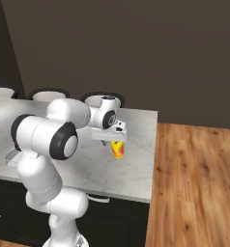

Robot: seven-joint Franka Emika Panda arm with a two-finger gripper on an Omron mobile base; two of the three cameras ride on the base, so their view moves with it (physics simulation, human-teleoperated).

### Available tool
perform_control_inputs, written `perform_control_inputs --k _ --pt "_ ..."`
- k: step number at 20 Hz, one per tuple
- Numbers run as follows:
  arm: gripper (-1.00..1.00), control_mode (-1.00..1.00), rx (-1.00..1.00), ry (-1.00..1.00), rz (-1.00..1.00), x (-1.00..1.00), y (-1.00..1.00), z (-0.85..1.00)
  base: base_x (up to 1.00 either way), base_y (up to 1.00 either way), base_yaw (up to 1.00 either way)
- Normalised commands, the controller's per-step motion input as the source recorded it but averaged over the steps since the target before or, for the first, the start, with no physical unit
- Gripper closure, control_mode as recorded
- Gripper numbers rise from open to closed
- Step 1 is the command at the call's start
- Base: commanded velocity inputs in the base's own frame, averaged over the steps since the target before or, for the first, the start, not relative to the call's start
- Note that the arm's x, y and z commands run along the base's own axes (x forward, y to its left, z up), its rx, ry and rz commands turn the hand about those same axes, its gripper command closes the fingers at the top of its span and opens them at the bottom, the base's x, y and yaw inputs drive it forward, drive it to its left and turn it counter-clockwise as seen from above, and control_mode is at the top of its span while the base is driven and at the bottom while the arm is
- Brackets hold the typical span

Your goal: Pick the cup and tupperware and place them in the sink. Then turn on the water.

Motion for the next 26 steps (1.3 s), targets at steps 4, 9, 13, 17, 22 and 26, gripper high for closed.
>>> perform_control_inputs --k 4,9,13,17,22,26 --pt "1.0 -1.0 0.0 0.0 0.0 0.0 0.0 0.0 0.0 0.0 0.0" --pt "1.0 -1.0 0.0 0.0 0.0 0.0 0.0 0.0 0.0 0.0 0.0" --pt "1.0 -1.0 0.0 0.0 0.0 0.0 0.0 0.16 0.0 0.0 0.0" --pt "1.0 -1.0 0.0 0.0 0.0 0.0 0.0 0.47 0.0 0.0 0.0" --pt "1.0 -1.0 0.0 0.0 0.0 -0.06 -0.04 0.53 0.0 0.0 0.0" --pt "1.0 -1.0 0.0 0.0 0.0 -0.15 -0.05 0.5 0.0 0.0 0.0"
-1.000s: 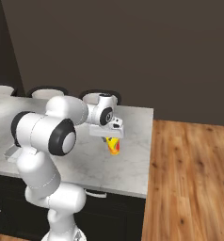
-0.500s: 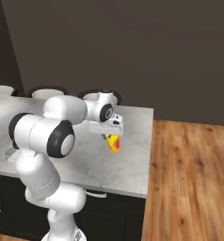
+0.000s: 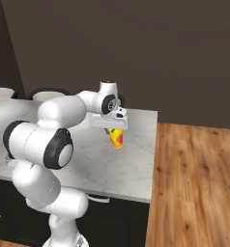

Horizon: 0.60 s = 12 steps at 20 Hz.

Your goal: Pick the cup and tupperware and place them in the sink. Then turn on the water.

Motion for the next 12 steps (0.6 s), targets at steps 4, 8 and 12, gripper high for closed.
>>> perform_control_inputs --k 4,8,12 --pt "1.0 -1.0 0.0 0.0 0.0 -0.22 -0.03 0.41 0.0 0.0 0.0" --pt "1.0 -1.0 0.0 0.0 0.0 -0.44 -0.06 0.31 0.0 0.0 0.0" --pt "1.0 -1.0 0.0 0.0 0.0 -0.48 -0.01 0.3 0.0 0.0 0.0"
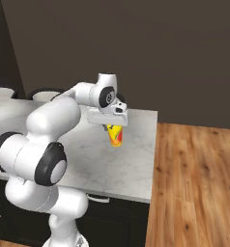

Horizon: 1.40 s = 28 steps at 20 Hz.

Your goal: Pick the cup and tupperware and place them in the sink. Then turn on the water.

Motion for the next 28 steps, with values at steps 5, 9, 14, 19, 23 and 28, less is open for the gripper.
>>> perform_control_inputs --k 5,9,14,19,23,28 --pt "1.0 -1.0 0.0 0.0 0.0 -0.41 0.0 0.32 0.0 0.0 0.0" --pt "1.0 -1.0 0.0 0.0 0.0 -0.33 0.0 0.42 0.0 0.0 0.0" --pt "1.0 -1.0 0.0 0.0 0.0 -0.16 0.0 0.46 0.0 0.0 0.0" --pt "1.0 -1.0 0.0 0.03 0.0 -0.06 0.0 0.5 0.0 0.0 0.0" --pt "1.0 -1.0 0.0 0.0 0.0 -0.25 0.0 0.22 0.0 0.0 0.0" --pt "1.0 -1.0 0.0 0.0 0.0 -0.31 0.0 0.01 0.0 0.0 0.0"
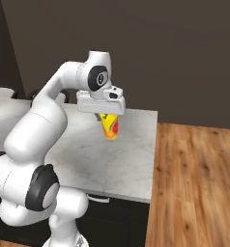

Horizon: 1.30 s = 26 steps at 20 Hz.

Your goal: Pick the cup and tupperware and place them in the sink. Then turn on the water.

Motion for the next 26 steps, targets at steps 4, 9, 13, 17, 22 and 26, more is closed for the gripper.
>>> perform_control_inputs --k 4,9,13,17,22,26 --pt "1.0 1.0 0.0 0.0 0.0 -0.29 0.0 0.0 -0.1 0.0 0.0" --pt "1.0 1.0 0.0 0.0 0.0 0.0 0.0 0.0 -0.48 0.0 0.0" --pt "1.0 1.0 0.0 0.0 0.0 0.0 0.0 0.0 -0.59 -0.03 0.11" --pt "1.0 1.0 0.0 0.0 0.0 0.0 0.0 0.0 -0.48 0.0 0.3" --pt "1.0 1.0 0.0 0.0 0.0 0.0 0.0 0.0 -0.41 0.0 0.48" --pt "1.0 1.0 0.0 0.0 0.0 0.0 0.0 0.0 -0.37 0.0 0.54"
